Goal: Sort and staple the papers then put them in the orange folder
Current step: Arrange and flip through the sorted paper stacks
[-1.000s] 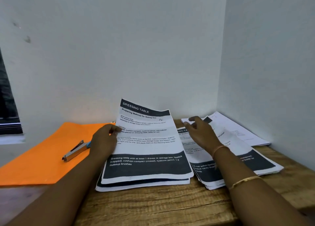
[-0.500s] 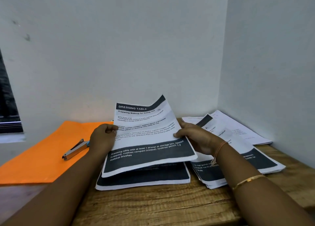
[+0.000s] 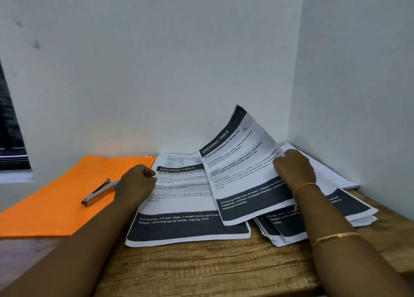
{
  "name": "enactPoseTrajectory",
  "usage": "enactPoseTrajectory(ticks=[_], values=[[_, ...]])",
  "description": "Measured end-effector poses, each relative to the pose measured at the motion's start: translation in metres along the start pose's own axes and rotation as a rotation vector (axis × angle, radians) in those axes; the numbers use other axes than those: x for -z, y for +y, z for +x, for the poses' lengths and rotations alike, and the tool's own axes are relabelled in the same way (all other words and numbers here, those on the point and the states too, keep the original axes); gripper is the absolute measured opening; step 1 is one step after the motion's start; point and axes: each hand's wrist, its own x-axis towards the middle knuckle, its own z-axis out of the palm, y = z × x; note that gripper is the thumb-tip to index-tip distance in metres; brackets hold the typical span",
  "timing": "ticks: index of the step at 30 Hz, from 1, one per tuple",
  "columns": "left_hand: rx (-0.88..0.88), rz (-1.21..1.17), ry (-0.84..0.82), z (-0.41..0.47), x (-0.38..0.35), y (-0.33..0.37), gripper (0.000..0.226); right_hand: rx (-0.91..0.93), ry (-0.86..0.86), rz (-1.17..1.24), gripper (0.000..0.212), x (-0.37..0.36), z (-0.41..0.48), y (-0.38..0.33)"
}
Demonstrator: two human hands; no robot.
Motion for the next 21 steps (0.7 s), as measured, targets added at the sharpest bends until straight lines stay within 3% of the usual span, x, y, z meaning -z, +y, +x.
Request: enactPoseTrajectory(ticks=[8, 12, 21], values=[[-0.001, 0.167, -0.065, 0.001, 0.002, -0.003, 0.022, -0.056, 0.247, -0.179, 0.014, 0.015, 0.006, 0.017], [0.028, 0.222, -0.098, 0.000, 0.003, 0.000, 0.023, -0.184, 0.217, -0.365, 0.025, 0.015, 0.009, 0.031], [0.019, 0.265, -0.119, 0.000, 0.002, 0.002, 0.025, -0.249, 0.082, -0.447, 0.036, 0.012, 0.008, 0.033]])
